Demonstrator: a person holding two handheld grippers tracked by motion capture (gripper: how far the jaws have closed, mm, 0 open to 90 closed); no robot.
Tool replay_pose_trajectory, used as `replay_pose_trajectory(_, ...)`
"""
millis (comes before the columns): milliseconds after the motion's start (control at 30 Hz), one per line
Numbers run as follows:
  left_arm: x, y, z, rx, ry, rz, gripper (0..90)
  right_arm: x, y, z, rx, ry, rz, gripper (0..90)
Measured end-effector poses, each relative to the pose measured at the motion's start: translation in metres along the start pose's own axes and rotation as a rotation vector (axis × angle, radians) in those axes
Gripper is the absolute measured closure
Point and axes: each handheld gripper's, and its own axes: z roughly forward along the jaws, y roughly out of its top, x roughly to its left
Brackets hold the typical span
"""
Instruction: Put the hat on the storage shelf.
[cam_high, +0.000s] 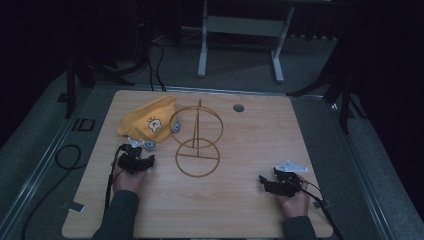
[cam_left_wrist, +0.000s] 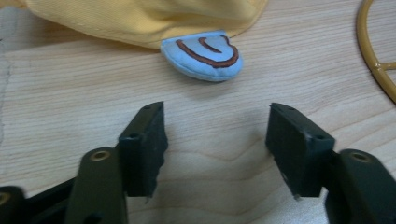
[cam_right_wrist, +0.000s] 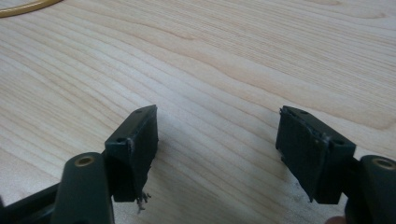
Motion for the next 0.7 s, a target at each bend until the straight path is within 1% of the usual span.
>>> replay_pose_trajectory(33,0.0,0.0,0.0,0.0,0.0,0.0,42.9,0.0,0.0,0.0,0.0,0.0,0.0,28.9)
replay_pose_trajectory(67,-0.001,0.0,-0.001,0.008,0.0,0.01,45.7,0.0,0.0,0.0,0.001,0.002,-0.001,28.2)
replay_pose_trajectory(133,-0.002,0.0,-0.002,0.008,0.003,0.018,46.9,0.0,0.0,0.0,0.001,0.003,-0.004,28.1)
replay_pose_trajectory(167,-0.003,0.001,-0.003,0.013,0.012,0.035,48.4,0.0,0.0,0.0,0.001,0.004,-0.004,27.9)
replay_pose_trajectory(200,-0.003,0.001,-0.003,0.013,0.012,0.035,49.6,0.0,0.0,0.0,0.001,0.004,-0.004,27.9)
replay_pose_trajectory(233,-0.003,0.0,-0.004,0.016,0.022,0.06,50.6,0.0,0.0,0.0,0.002,0.005,-0.006,27.5)
replay_pose_trajectory(267,-0.003,0.0,-0.004,0.016,0.022,0.06,51.2,0.0,0.0,0.0,0.002,0.005,-0.006,27.5)
replay_pose_trajectory(300,-0.002,0.001,-0.005,0.023,0.015,0.073,52.0,0.0,0.0,0.0,0.002,0.006,-0.006,27.4)
replay_pose_trajectory(333,-0.002,0.001,-0.005,0.023,0.015,0.073,52.4,0.0,0.0,0.0,0.003,0.006,-0.007,27.1)
replay_pose_trajectory(367,-0.001,0.001,-0.006,0.03,0.019,0.089,52.7,0.0,0.0,0.0,0.003,0.007,-0.009,26.9)
replay_pose_trajectory(467,-0.001,0.001,-0.008,0.029,0.021,0.099,54.5,0.0,0.0,0.0,0.004,0.009,-0.01,26.3)
replay_pose_trajectory(500,-0.001,0.002,-0.011,0.02,0.021,0.109,55.5,0.0,0.0,0.0,0.006,0.01,-0.009,26.0)
replay_pose_trajectory(600,-0.001,0.005,-0.014,0.007,0.015,0.118,60.6,0.0,0.0,0.0,0.006,0.011,-0.009,25.9)
replay_pose_trajectory(667,-0.001,0.006,-0.015,0.005,0.012,0.125,62.5,0.0,0.0,0.0,0.007,0.011,-0.009,25.8)
replay_pose_trajectory(700,-0.001,0.008,-0.016,0.003,0.008,0.137,63.3,0.0,0.0,0.0,0.007,0.013,-0.011,25.7)
